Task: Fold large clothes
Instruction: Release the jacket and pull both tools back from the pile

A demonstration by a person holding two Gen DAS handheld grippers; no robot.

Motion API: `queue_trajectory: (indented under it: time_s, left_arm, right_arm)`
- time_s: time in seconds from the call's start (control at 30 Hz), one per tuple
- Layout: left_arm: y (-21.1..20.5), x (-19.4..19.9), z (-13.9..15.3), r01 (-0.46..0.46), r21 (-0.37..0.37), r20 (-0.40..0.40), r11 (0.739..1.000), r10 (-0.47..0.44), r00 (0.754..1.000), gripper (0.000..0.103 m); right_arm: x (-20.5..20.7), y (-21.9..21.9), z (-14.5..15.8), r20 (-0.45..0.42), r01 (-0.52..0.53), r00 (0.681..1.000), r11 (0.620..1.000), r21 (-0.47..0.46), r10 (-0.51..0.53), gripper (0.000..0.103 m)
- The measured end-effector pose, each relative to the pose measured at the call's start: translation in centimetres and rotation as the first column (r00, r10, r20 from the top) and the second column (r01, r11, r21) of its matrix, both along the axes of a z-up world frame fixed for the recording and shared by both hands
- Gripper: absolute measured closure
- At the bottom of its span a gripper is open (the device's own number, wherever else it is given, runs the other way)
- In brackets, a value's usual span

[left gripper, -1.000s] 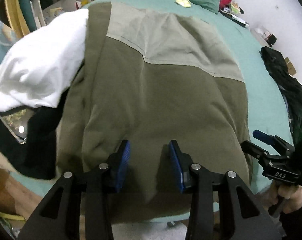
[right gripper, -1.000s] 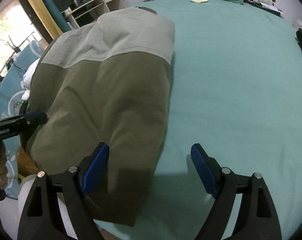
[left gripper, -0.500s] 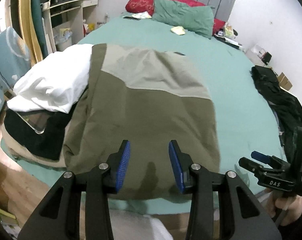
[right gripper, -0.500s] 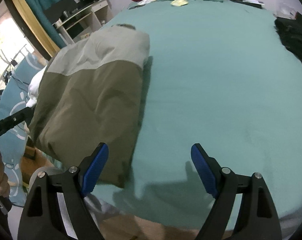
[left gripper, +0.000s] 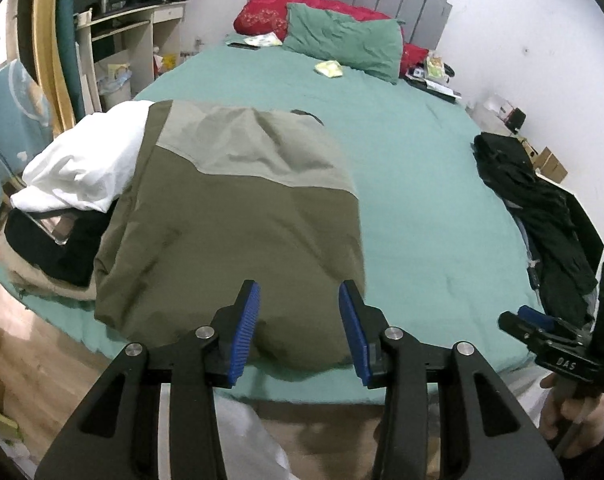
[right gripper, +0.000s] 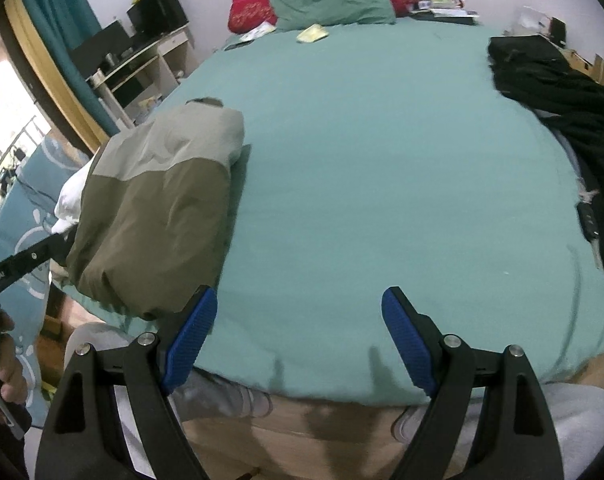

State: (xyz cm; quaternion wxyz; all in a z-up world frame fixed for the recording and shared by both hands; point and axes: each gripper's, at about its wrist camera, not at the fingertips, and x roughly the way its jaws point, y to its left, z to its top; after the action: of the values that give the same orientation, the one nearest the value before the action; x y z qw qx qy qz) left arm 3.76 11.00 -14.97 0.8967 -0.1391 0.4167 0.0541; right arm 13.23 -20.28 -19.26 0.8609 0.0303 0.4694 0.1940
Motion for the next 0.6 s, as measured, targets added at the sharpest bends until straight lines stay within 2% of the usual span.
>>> queue_trajectory:
  time_s: [0.17,0.37,0.5,0.6]
  left_arm:
    - [-2.6,-0.4,1.6,0.049,0.004,0.017,0.999,-0.049,0.999,0.059]
    - [-5.3,-0.9,4.8,0.044,0.058,0.07,0.997,-0.048,0.996,0.059]
    - [-6.7,-1.6,7.5,0.052,0.081,0.143,0.995,-0.063,0.988,0.046]
    - [-7.6,-2.0,9.1,0.064,0.095,0.179,0.993,-0.08,0.98,0.044]
  right_arm:
    - [-1.0,-2.9,2.1,0.031,0.044,0.999,0.999,0.011,-0.044,0.019]
    - [-1.9,-5.6,5.0,0.082,0.093,0.992,0.995,0.02,-0.094,0.019]
    - [-2.3,-7.4,7.0,0.12,0.118,0.985,0.993,0.032,-0.121,0.019]
    - [-2.5,-8.7,8.8,0.15,0.133,0.979,0.99,0.044,-0.138,0.019]
